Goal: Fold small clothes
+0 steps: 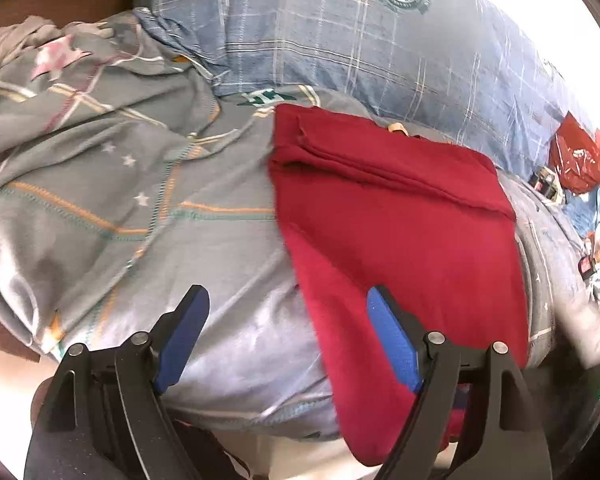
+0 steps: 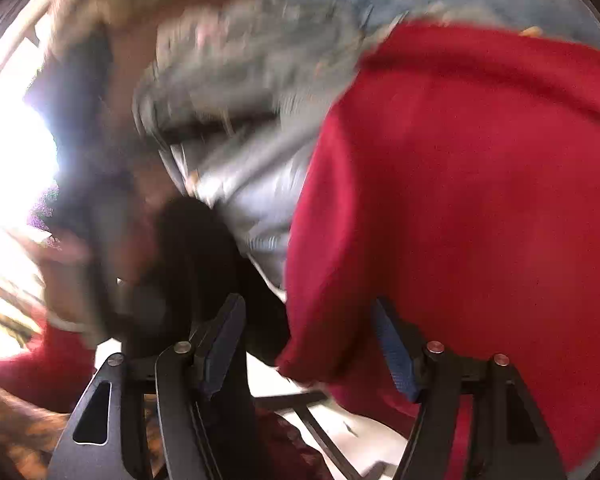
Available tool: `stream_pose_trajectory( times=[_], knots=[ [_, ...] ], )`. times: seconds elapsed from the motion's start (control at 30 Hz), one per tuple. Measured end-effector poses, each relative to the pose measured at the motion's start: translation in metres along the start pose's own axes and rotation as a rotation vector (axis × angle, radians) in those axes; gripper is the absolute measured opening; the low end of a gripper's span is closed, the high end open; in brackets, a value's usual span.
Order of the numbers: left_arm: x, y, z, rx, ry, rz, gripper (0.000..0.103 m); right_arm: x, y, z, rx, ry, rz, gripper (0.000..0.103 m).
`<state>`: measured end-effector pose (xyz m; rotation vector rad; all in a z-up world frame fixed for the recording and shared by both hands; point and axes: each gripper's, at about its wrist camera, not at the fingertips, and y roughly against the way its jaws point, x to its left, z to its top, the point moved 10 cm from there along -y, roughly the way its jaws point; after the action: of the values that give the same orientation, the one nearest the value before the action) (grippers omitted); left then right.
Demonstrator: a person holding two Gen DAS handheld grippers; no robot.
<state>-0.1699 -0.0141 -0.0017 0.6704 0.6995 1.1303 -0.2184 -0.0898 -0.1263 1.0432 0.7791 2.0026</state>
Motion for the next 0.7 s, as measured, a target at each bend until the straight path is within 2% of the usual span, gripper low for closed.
stream_pose_trajectory(
  times=[0.07, 0.13, 0.2, 0.3, 0.33, 0.4, 0.53, 0.63, 0.7],
  knots=[
    [0.004, 0.004, -0.006, 0.007, 0.010, -0.008, 0.082, 0.033, -0.015, -0.004, -0.001, 0.065, 0.050, 0.067],
    [0.008, 0.004, -0.014, 0.026, 0.023, -0.020, 0.082, 0.073, -0.023, -0.011, 0.026, 0.113, 0.192, 0.064],
    [0.014, 0.002, -0.024, 0.047, 0.034, -0.021, 0.082, 0.079, -0.017, -0.015, 0.034, 0.129, 0.214, 0.065],
    [0.021, -0.002, -0.035, 0.074, 0.026, -0.018, 0.082, 0.055, 0.011, -0.014, 0.000, 0.105, 0.163, 0.066],
    [0.022, -0.003, -0.039, 0.083, 0.025, -0.019, 0.082, 0.036, 0.030, -0.015, -0.020, 0.072, 0.136, 0.066],
    [0.020, -0.005, -0.053, 0.122, 0.021, -0.056, 0.082, 0.006, 0.061, -0.019, -0.041, 0.020, 0.079, 0.067],
    [0.010, -0.005, -0.087, 0.203, -0.012, -0.122, 0.082, -0.056, 0.113, -0.057, 0.006, -0.070, -0.064, 0.068],
    [0.000, -0.005, -0.113, 0.289, -0.074, -0.140, 0.082, -0.078, 0.130, -0.092, 0.055, -0.166, -0.074, 0.068],
    [0.000, -0.008, -0.127, 0.337, -0.116, -0.110, 0.082, -0.089, 0.137, -0.115, 0.084, -0.248, -0.046, 0.068]
  ],
)
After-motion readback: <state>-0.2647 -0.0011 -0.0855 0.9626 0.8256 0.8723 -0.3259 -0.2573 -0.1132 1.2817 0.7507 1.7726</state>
